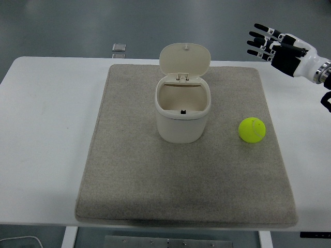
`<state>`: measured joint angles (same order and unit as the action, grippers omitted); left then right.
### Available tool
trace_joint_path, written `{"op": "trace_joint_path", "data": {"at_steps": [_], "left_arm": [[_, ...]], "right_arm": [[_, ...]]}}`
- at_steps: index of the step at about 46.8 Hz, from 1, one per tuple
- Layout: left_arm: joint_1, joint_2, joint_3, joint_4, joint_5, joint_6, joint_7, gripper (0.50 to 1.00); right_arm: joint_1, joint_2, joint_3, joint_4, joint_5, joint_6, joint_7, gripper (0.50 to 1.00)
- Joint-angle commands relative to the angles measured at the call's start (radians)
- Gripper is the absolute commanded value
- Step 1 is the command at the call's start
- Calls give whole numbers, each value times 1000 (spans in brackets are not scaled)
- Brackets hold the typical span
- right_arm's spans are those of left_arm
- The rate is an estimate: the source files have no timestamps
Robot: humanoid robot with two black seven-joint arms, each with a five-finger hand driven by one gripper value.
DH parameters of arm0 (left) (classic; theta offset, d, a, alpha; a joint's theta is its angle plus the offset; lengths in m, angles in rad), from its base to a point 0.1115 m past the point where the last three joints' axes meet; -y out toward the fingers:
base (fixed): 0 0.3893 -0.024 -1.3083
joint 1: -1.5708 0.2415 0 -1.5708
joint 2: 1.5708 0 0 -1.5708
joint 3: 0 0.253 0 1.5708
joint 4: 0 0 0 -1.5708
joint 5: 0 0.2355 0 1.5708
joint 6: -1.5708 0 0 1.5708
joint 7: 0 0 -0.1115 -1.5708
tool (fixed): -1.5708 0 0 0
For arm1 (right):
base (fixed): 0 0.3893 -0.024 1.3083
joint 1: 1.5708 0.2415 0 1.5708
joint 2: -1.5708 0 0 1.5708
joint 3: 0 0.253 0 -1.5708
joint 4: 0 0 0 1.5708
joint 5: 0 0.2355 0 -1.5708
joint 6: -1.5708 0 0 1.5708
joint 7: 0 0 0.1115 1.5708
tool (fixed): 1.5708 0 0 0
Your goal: Pick up the tennis ball and place it in the box.
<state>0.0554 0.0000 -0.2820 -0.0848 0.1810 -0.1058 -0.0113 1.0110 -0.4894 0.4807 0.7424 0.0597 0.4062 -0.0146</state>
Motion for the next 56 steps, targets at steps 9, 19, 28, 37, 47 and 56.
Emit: {"op": "trace_joint_path", "data": {"at_steps": [9,19,28,37,47,56], "left_arm": [[4,0,1,0,0,0,1,992],[-2,0,1,-4,0,0,1,992],[-2,0,1,0,0,0,-1,992],[-2,0,1,-1,0,0,1,992],[-2,0,0,-1,0,0,-1,992],[-2,0,0,-1,0,0,-1,992]], "right_arm": [[1,0,-1,0,0,-1,-1,917],[3,0,-1,0,0,-3,1,917],[0,-3,2,2,3,-3,7,917],[-5,2,1,3,-1,-3,10,917],[1,-6,2,3,-1,-1,10,917],[1,-6,-1,2,-4,3,8,917]]}}
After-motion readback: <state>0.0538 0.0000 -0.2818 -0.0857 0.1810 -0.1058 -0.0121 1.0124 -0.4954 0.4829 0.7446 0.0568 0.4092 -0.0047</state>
